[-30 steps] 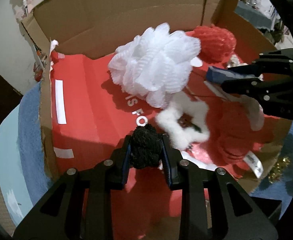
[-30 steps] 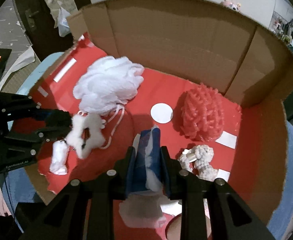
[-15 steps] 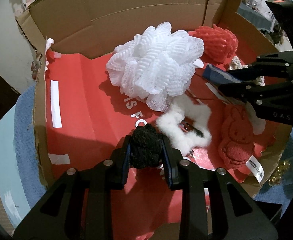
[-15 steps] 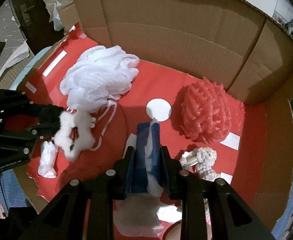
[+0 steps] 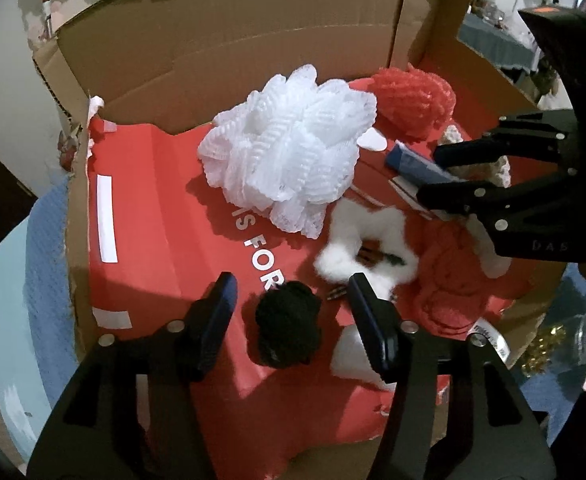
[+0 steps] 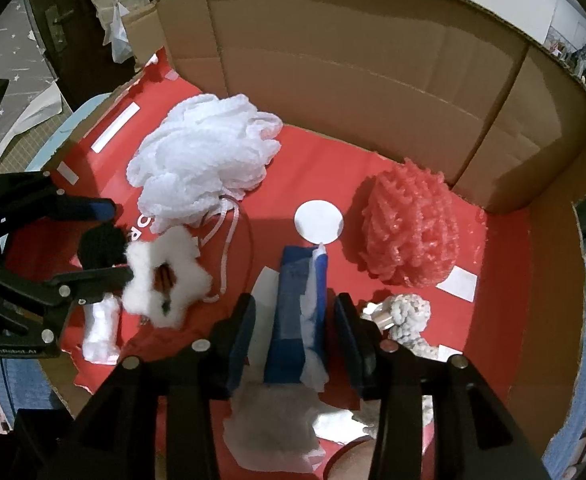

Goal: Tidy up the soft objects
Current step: 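Lower both items onto the box floor and open both tools, then raise both open tools up out of the box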

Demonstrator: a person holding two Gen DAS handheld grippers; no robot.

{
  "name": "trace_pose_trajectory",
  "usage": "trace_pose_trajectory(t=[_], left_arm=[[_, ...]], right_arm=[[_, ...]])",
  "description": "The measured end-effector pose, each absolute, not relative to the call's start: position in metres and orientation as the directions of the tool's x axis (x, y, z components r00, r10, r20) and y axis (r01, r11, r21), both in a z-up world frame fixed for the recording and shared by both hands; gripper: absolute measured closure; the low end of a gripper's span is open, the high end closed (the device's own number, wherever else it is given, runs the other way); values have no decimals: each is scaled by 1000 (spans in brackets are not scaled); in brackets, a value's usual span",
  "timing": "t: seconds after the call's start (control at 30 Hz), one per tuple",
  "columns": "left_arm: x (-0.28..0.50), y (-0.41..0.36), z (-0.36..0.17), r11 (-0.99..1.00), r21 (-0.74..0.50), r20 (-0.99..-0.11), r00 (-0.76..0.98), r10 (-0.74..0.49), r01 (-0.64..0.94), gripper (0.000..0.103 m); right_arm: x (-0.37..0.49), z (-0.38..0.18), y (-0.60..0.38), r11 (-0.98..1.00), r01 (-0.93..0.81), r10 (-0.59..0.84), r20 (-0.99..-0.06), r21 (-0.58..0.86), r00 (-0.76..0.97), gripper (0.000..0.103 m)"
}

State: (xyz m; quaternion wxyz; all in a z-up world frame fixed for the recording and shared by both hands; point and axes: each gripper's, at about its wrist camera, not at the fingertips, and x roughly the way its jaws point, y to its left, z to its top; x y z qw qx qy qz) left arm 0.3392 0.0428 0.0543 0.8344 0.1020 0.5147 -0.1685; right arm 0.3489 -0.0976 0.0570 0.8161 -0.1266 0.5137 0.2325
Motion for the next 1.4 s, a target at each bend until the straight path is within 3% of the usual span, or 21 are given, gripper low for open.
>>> trace_pose_trajectory(t=[0.33, 0.4, 0.53, 0.87, 1.23, 1.4], left_arm=[[314, 38, 87, 934, -46, -846, 484, -225, 354, 34], [304, 36, 96, 934, -63, -824, 510, -248, 352, 30], [277, 30, 115, 934, -70, -772, 574, -274, 351, 28], [226, 16, 133, 943, -24, -636, 723, -270, 331, 14], [216, 20, 121, 976, -8, -468, 862, -197, 219, 13], [226, 20, 111, 980, -1, -458, 871, -177, 199, 13]], right_arm=[[325, 83, -109, 873, -487, 265, -864, 27, 428, 45], [316, 90, -113, 879, -477, 263, -851, 17, 455, 33], [295, 107, -133, 894, -448, 268, -822, 18, 502, 27], [239, 129, -156, 939, -343, 223, -725, -19, 652, 2], [224, 107, -165, 979, -191, 118, -583, -65, 804, 0], [228, 96, -166, 983, -170, 105, -545, -70, 832, 0]])
